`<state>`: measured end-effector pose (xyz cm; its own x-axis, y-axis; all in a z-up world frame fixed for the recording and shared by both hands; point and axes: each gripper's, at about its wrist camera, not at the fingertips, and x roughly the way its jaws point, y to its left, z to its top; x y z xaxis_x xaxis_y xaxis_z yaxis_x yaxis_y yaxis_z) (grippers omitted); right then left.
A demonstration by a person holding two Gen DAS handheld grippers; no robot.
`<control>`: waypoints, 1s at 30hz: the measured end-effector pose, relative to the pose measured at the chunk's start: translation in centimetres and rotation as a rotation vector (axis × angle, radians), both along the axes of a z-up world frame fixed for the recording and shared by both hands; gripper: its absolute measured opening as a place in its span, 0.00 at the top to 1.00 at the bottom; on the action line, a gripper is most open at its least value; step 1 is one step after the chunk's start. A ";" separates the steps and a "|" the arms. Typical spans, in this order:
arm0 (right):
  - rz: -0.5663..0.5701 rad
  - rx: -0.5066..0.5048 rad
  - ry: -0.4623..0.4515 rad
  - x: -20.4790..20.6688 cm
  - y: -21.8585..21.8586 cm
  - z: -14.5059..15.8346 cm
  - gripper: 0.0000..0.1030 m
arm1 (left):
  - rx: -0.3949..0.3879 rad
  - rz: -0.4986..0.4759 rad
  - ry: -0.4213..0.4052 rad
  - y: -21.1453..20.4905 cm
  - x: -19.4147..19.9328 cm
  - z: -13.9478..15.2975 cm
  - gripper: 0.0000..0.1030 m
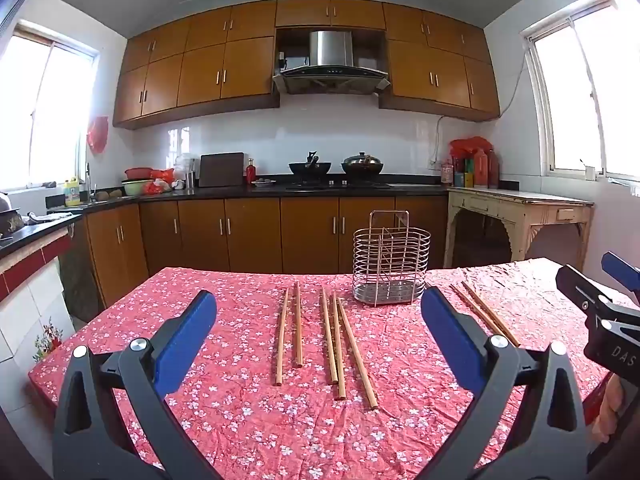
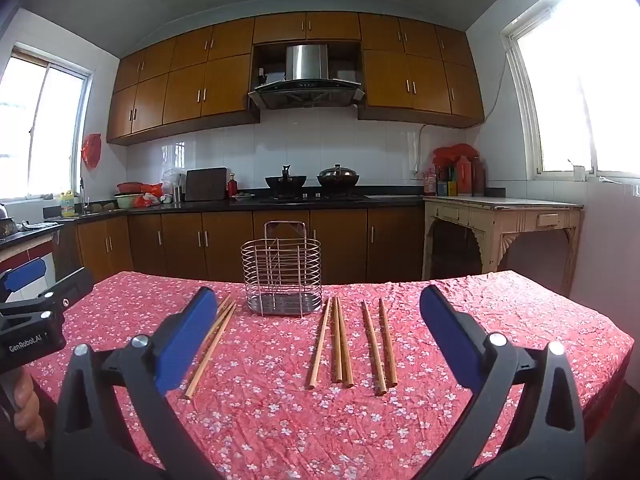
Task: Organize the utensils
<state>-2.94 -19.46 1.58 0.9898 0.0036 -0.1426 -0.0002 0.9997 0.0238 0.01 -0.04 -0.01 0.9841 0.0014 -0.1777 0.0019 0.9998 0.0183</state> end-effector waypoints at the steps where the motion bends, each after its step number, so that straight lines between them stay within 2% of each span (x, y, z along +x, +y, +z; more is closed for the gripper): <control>1: 0.000 -0.001 0.000 0.0 0.0 0.0 0.04 | 0.000 0.001 -0.002 0.0 0.0 0.0 0.02; 30: 0.001 0.006 0.004 0.1 0.2 0.1 0.04 | 0.002 0.001 0.001 0.0 0.0 0.0 0.02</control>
<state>-2.87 -19.28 1.69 0.9892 0.0050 -0.1463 -0.0007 0.9996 0.0294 0.00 -0.07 0.00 0.9840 0.0030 -0.1782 0.0007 0.9998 0.0208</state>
